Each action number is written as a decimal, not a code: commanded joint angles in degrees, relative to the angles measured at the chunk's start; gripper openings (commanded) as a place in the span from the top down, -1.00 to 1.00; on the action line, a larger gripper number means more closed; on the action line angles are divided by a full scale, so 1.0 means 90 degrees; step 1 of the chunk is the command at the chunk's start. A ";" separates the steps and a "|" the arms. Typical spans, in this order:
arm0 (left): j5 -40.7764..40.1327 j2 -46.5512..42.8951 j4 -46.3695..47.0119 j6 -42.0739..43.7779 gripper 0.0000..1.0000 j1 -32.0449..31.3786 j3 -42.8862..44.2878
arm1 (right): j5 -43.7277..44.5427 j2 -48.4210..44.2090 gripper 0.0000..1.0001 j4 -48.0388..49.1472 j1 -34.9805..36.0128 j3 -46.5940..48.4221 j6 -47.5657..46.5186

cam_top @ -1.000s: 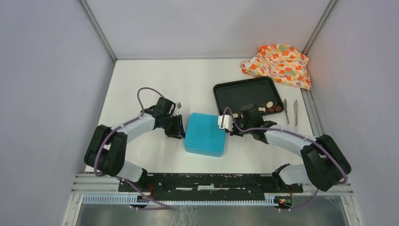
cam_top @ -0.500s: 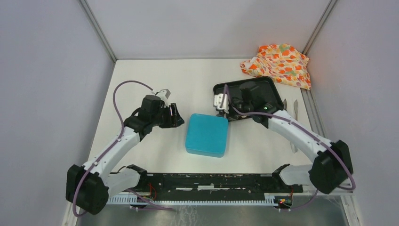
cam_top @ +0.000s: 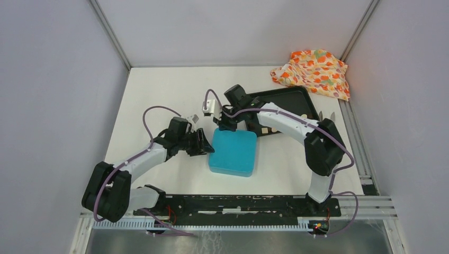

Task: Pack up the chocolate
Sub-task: Close the box lid on the packing box.

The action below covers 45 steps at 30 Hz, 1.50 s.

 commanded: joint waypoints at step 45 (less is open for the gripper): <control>-0.0187 -0.0231 0.0430 -0.1126 0.56 -0.1157 -0.0302 | -0.0755 -0.1446 0.91 0.0358 -0.1704 -0.3239 -0.0072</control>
